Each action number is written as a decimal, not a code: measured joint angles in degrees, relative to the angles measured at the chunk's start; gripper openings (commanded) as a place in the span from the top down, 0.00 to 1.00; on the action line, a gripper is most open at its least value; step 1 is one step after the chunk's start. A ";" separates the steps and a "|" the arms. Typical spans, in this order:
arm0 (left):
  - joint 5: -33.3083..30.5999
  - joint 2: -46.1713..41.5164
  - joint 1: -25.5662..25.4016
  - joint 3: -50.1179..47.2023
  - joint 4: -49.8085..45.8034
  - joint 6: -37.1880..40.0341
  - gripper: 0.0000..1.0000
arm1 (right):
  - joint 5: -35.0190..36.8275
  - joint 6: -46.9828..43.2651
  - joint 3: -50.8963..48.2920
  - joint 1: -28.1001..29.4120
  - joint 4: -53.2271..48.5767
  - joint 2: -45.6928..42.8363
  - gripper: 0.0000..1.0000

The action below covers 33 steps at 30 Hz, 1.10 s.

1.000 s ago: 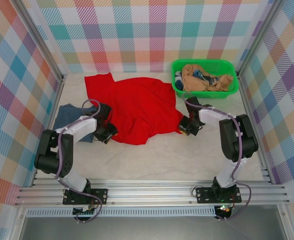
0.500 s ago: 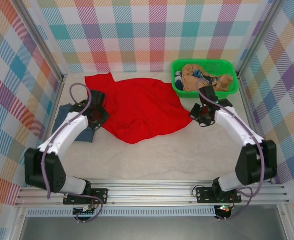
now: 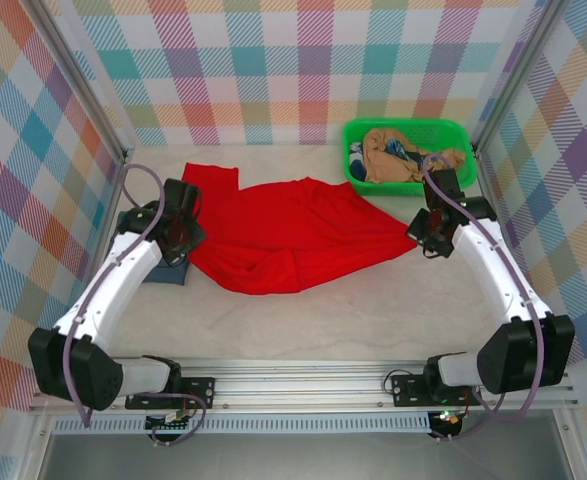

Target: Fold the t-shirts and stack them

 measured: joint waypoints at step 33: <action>18.38 3.54 -9.75 -31.61 21.05 -24.22 0.63 | -4.76 -3.89 0.87 -7.28 1.20 17.62 1.00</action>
